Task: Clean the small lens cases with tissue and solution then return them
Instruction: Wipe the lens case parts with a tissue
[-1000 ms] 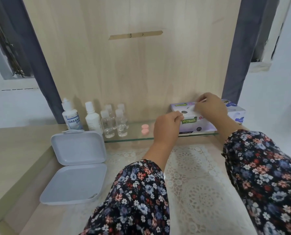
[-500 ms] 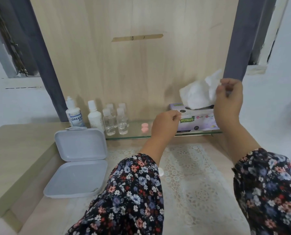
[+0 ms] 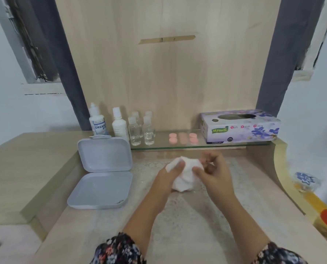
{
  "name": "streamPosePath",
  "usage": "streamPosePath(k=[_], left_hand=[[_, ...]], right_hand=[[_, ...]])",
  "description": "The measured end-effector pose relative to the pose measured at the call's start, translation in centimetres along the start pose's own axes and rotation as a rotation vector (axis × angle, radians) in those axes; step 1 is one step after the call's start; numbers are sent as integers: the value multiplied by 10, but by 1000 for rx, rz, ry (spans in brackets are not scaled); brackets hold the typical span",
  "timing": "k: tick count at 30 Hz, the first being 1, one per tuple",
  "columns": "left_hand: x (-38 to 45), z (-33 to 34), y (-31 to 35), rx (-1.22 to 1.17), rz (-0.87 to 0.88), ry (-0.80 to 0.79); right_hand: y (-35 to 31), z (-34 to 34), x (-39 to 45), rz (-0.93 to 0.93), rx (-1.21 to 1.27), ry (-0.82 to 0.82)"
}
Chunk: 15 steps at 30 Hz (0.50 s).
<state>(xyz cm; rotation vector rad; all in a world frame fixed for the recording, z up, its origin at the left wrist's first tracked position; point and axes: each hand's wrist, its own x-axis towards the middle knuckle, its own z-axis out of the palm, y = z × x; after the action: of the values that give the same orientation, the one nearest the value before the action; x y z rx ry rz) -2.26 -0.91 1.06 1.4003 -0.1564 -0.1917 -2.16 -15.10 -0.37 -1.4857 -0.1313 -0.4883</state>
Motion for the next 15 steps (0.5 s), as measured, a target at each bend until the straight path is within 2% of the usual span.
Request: streamPosePath(k=[2, 5, 8, 10, 15], left_hand=[[-1, -6, -10, 81, 32, 92], [4, -15, -21, 182, 138, 317], [8, -30, -29, 465, 263, 547], [8, -35, -38, 648, 356, 543], [12, -25, -53, 960, 552, 318]], right_hand=[[9, 6, -9, 37, -19, -64], [16, 6, -18, 36, -107, -94], [23, -3, -19, 41, -337, -76], [31, -8, -16, 98, -508, -122], [43, -7, -10, 147, -720, -205]])
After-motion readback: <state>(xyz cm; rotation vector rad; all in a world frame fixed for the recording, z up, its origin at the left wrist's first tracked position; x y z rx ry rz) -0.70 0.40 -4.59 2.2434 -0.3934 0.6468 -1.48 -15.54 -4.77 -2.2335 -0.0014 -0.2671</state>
